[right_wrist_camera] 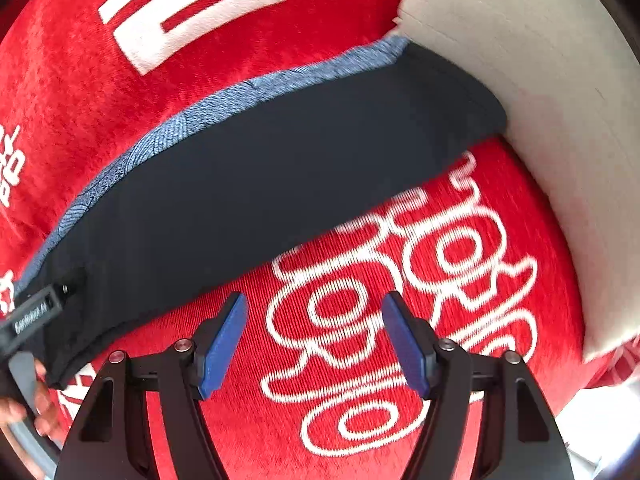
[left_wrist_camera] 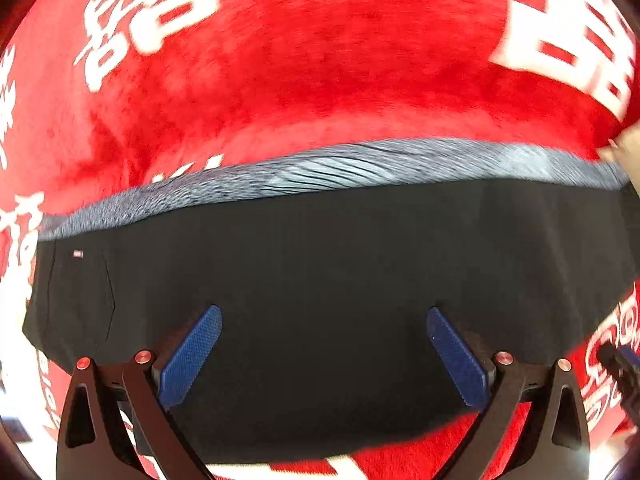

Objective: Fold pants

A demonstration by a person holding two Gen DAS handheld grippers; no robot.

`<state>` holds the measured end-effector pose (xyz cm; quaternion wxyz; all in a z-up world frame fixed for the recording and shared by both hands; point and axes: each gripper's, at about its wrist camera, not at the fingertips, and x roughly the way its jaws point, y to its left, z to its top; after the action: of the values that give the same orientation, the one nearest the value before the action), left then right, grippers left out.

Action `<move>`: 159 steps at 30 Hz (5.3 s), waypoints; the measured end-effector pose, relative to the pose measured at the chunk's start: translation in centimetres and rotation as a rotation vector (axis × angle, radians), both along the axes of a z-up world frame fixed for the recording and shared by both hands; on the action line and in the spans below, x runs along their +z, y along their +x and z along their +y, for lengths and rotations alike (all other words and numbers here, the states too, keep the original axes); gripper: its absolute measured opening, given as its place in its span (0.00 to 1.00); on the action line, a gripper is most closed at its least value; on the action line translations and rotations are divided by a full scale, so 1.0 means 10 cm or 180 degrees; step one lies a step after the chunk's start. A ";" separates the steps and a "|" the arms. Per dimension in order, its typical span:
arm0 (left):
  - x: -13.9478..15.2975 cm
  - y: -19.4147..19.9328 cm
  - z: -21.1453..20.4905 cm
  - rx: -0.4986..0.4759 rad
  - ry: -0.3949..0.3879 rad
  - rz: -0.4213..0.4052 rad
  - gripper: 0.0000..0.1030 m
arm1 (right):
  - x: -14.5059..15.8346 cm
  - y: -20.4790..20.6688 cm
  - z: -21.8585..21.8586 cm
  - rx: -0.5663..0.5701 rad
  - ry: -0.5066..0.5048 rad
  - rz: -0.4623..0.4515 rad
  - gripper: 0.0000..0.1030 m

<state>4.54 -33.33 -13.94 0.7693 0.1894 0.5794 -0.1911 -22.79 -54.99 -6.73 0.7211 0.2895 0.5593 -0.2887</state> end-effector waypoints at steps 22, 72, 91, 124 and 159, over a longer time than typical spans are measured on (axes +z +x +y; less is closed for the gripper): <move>-0.18 -0.10 0.01 0.0084 -0.0040 0.0225 1.00 | -0.14 -0.04 0.05 -0.0288 0.0537 -0.0263 0.75; -0.03 -0.42 -0.99 -0.0349 -0.0440 0.0490 0.66 | -0.19 -0.11 -1.05 -0.1097 0.1466 -0.1859 0.13; 0.11 -0.63 -0.57 -0.0452 -0.0880 0.0223 0.66 | 0.86 0.93 0.29 0.1269 -0.0220 -0.1006 0.12; 0.60 0.40 1.60 0.0044 -0.1085 0.0670 0.75 | 0.47 0.79 2.09 0.2224 -0.1086 0.0063 0.59; 0.53 -0.03 1.29 -0.0115 -0.0849 0.0776 0.09 | 0.42 0.40 1.02 0.0918 0.0017 -0.0172 0.59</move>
<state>4.28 -20.44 -8.60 0.7082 0.0715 0.6344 -0.3015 -18.83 -44.81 -2.54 0.7692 0.2157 0.5762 -0.1727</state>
